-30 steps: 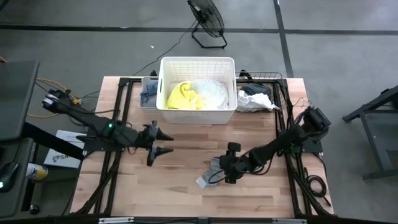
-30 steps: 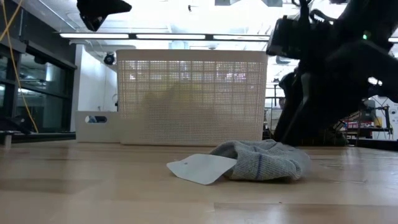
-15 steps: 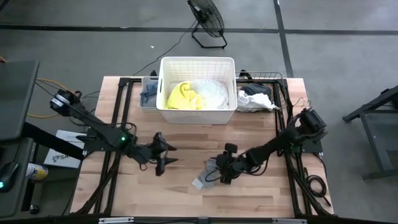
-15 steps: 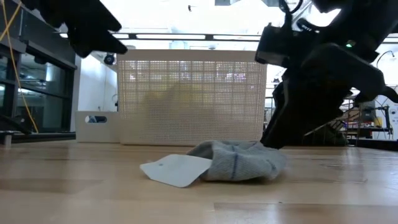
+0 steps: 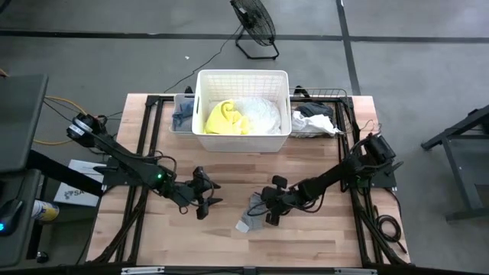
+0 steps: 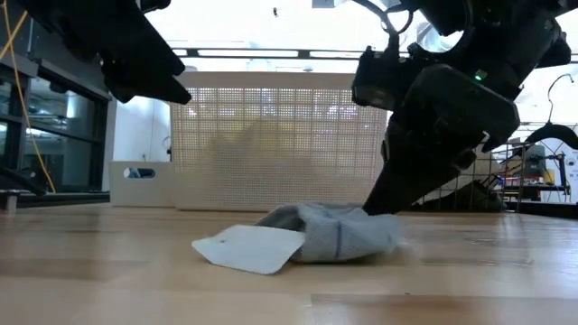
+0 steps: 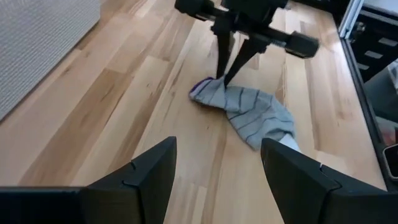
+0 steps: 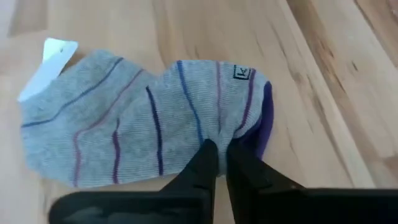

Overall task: Pick & Place Cloths
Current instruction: Put the gray sock into the white bin

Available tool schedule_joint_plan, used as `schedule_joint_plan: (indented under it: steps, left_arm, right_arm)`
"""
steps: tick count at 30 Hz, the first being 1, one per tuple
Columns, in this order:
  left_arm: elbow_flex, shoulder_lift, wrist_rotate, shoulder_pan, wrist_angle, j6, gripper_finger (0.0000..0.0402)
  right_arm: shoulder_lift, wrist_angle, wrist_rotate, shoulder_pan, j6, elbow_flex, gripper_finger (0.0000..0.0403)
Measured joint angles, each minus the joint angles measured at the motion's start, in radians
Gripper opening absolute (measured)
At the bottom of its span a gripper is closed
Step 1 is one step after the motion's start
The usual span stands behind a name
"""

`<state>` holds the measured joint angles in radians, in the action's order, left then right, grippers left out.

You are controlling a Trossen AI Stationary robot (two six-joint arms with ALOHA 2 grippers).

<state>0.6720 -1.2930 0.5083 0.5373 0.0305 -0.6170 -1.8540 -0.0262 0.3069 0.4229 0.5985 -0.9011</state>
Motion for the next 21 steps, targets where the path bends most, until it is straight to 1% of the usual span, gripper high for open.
schedule_joint_plan:
  steps: [2,7,13,17,21]
  left_arm:
    - [0.0,0.0,0.0,0.0,0.002,0.0,0.0229]
    - [0.0,0.0,-0.001,0.0,0.021,0.004,0.0229]
    - [0.0,0.0,0.0,0.0,0.029,0.01,0.0229]
    - [0.0,0.0,0.0,0.0,0.032,0.01,0.0229]
    - [0.0,0.0,0.0,0.0,0.039,0.01,0.0229]
  right_arm:
    - [-0.002,-0.032,0.006,0.0,-0.014,0.001,0.0013]
    - [-0.001,-0.153,0.059,0.004,-0.032,0.001,0.0008]
    - [0.026,-0.32,0.125,0.032,-0.141,0.001,0.0006]
    - [0.062,-0.361,0.174,0.056,-0.197,0.001,0.0006]
    - [0.108,-0.357,0.218,0.078,-0.229,0.001,0.0005]
